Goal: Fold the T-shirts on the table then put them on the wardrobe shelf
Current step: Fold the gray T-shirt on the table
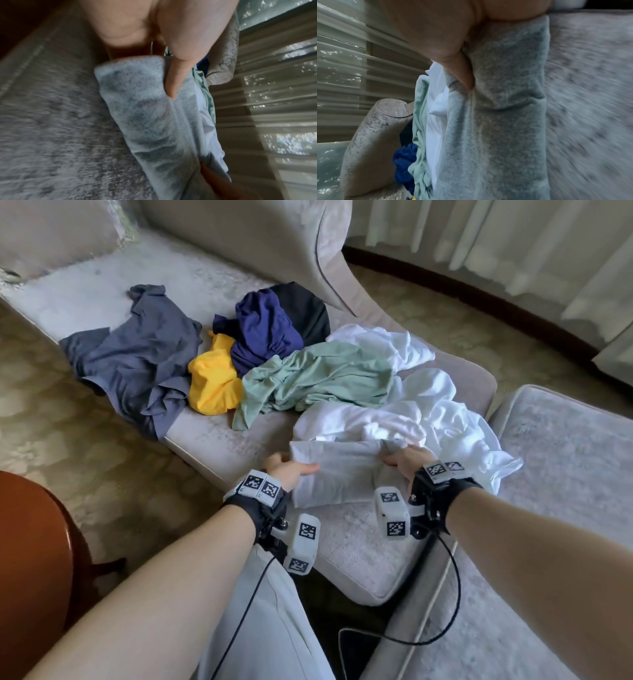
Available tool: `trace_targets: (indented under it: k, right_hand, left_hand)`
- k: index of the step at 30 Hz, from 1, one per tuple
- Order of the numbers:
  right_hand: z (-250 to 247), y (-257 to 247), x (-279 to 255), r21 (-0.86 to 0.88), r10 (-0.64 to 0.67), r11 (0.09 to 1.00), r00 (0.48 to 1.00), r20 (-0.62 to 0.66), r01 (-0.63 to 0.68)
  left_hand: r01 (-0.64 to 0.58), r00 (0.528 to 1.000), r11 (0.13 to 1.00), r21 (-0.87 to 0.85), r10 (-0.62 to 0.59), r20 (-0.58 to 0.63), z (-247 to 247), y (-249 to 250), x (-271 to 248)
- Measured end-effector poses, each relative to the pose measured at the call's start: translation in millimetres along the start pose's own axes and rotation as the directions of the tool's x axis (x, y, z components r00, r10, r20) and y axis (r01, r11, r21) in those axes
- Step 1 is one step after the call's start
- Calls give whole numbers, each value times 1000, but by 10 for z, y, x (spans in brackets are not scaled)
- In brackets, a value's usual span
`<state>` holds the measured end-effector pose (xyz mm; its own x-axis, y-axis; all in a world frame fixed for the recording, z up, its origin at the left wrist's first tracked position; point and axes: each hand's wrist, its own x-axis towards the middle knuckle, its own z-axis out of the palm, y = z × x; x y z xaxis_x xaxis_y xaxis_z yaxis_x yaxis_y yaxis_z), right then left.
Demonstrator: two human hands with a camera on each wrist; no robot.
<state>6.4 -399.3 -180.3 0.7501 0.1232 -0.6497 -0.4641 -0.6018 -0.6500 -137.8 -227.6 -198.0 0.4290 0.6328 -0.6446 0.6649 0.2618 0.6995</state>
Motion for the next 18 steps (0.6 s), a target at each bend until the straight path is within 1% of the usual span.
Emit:
trace_targets:
  k: [2, 4, 7, 9, 11, 12, 14, 16, 17, 18]
  right_hand:
    - [-87, -88, 99, -18, -26, 1000, 999, -38, 25]
    - [-120, -93, 92, -60, -31, 998, 999, -43, 28]
    - [-65, 96, -5, -177, 36, 983, 999, -22, -40]
    - [-41, 220, -83, -185, 104, 977, 994, -25, -107]
    - [-54, 263, -108, -215, 144, 965, 989, -36, -149]
    - [-65, 243, -115, -228, 167, 959, 985, -31, -170]
    - [-110, 162, -132, -265, 182, 950, 983, 32, -167]
    - [-184, 88, -183, -348, 185, 927, 978, 96, -141]
    - [-212, 62, -170, -335, 166, 933, 984, 70, -133]
    - [-253, 31, -186, -292, 146, 947, 989, 14, -136]
  left_hand:
    - [-26, 999, 999, 21, 25, 27, 72, 93, 50]
    - [-22, 998, 997, 72, 18, 57, 87, 116, 104]
    - [16, 998, 994, 113, -22, 57, 42, -29, 301]
    - [44, 997, 985, 167, -53, 50, 34, -105, 416]
    - [40, 996, 972, 231, -56, 63, 38, -57, 389]
    - [31, 996, 962, 273, -53, 73, 32, 9, 296]
    - [29, 996, 939, 342, -55, 65, 13, 128, 83]
    - [52, 997, 927, 372, -71, 38, 27, 156, 8]
    - [58, 997, 923, 382, -71, 21, 43, 158, -4]
    - [58, 998, 921, 385, -68, 13, 62, 167, -15]
